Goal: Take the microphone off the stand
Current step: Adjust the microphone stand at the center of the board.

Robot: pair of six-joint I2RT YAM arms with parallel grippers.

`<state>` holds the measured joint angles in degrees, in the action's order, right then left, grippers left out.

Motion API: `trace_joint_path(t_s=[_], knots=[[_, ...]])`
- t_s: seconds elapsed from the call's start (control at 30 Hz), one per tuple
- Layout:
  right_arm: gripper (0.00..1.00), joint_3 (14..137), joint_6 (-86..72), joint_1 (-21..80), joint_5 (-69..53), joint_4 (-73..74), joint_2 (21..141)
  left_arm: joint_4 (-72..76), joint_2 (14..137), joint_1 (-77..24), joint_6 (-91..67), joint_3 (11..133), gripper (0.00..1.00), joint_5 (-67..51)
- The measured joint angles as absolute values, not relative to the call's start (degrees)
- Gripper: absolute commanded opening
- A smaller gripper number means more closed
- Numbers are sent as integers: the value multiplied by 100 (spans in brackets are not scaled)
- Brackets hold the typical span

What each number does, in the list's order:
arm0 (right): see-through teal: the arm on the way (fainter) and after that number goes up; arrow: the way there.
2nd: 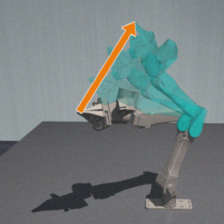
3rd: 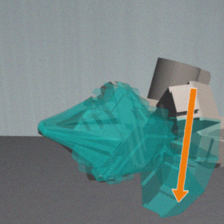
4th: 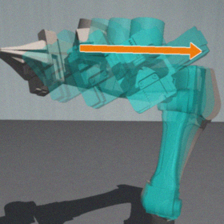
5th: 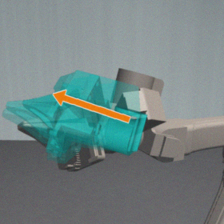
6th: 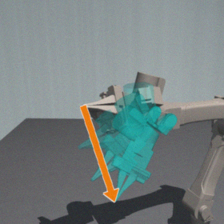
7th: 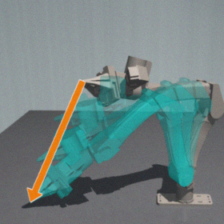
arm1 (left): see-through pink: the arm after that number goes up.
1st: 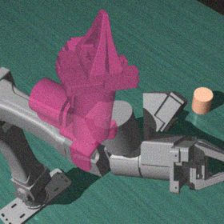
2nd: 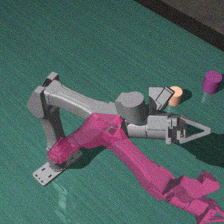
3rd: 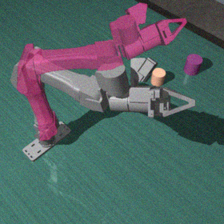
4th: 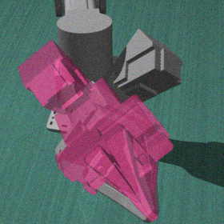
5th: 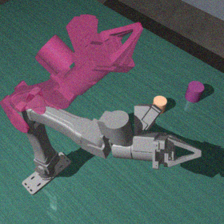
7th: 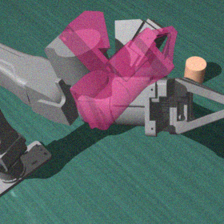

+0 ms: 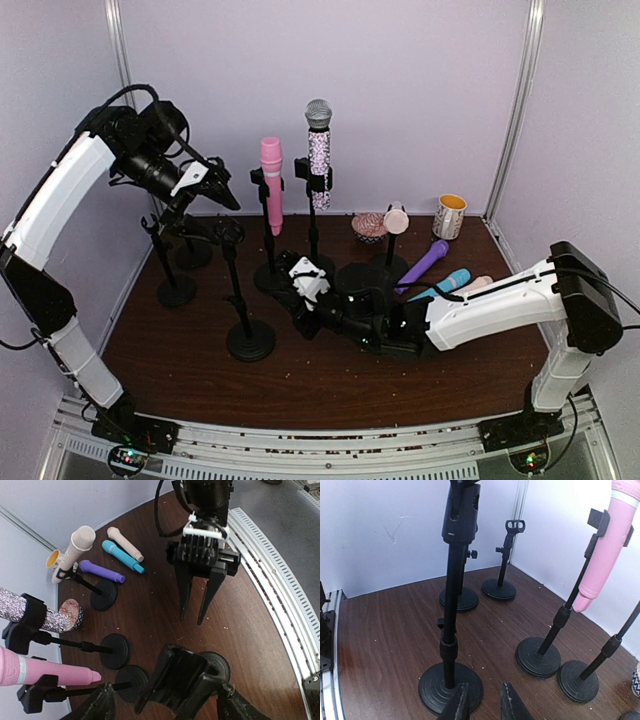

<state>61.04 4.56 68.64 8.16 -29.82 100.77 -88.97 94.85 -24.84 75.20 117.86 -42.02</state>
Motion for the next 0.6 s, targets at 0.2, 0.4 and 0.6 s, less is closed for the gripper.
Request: trace_joint_path(t_s=[0.2, 0.4, 0.6], knots=[[20, 5789, 462, 6864, 1081, -3074, 9839, -9201, 9736, -2574, 7601, 11863, 66, -4003], [17, 5662, 480, 6864, 1273, -3153, 9684, -9236, 9741, -2700, 7223, 11922, 34, -3964], [16, 5542, 478, 6864, 1494, -3223, 9542, -7915, 9356, -2738, 5529, 11319, 34, -3671]])
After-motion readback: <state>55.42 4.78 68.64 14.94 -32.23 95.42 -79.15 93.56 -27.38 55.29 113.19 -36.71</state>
